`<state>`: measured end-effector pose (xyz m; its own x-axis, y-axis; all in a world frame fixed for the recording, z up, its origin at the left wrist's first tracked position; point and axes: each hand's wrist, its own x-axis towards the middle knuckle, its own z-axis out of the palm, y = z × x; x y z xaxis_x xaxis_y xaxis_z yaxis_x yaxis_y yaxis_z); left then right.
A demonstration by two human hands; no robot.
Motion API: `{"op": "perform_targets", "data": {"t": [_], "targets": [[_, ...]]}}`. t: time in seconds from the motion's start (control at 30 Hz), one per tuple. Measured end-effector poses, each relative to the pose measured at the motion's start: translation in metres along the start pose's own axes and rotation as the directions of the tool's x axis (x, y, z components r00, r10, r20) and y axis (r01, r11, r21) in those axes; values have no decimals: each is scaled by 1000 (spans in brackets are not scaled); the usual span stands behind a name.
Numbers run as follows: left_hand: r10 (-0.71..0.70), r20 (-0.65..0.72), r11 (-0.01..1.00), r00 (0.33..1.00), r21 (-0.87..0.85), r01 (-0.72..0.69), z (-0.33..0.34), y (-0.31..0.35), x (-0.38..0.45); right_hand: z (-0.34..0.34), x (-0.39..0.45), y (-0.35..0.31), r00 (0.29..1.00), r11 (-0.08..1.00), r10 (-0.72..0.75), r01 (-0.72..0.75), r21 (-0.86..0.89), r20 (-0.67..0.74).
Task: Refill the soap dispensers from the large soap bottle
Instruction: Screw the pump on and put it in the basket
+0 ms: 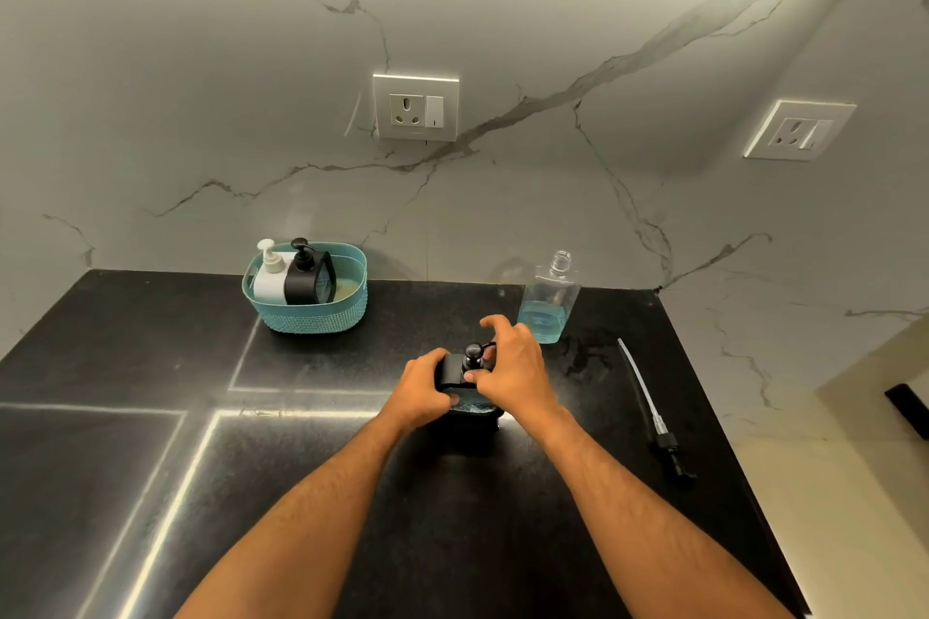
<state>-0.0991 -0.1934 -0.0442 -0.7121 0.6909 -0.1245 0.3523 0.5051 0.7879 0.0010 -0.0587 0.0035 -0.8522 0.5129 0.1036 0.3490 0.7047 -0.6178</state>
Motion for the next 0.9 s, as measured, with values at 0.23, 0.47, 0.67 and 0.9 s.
{"op": "perform_targets", "data": {"t": [0.23, 0.47, 0.67, 0.9], "targets": [[-1, 7, 1000, 1000, 18, 1, -1, 4, -1, -8, 5, 3, 992, 997, -73, 72, 21, 103], [-4, -1, 1000, 1000, 23, 4, 0, 5, -3, -1, 7, -6, 999, 999, -46, 46, -1, 1], [0, 35, 1000, 999, 13, -1, -2, 2, -2, 11, 3, 3, 998, 1000, -25, 25, 15, -56], [95, 94, 995, 991, 6, -96, -15, -4, 4, 2, -7, 40, 986, 998, 50, -57, 36, 162]]}}
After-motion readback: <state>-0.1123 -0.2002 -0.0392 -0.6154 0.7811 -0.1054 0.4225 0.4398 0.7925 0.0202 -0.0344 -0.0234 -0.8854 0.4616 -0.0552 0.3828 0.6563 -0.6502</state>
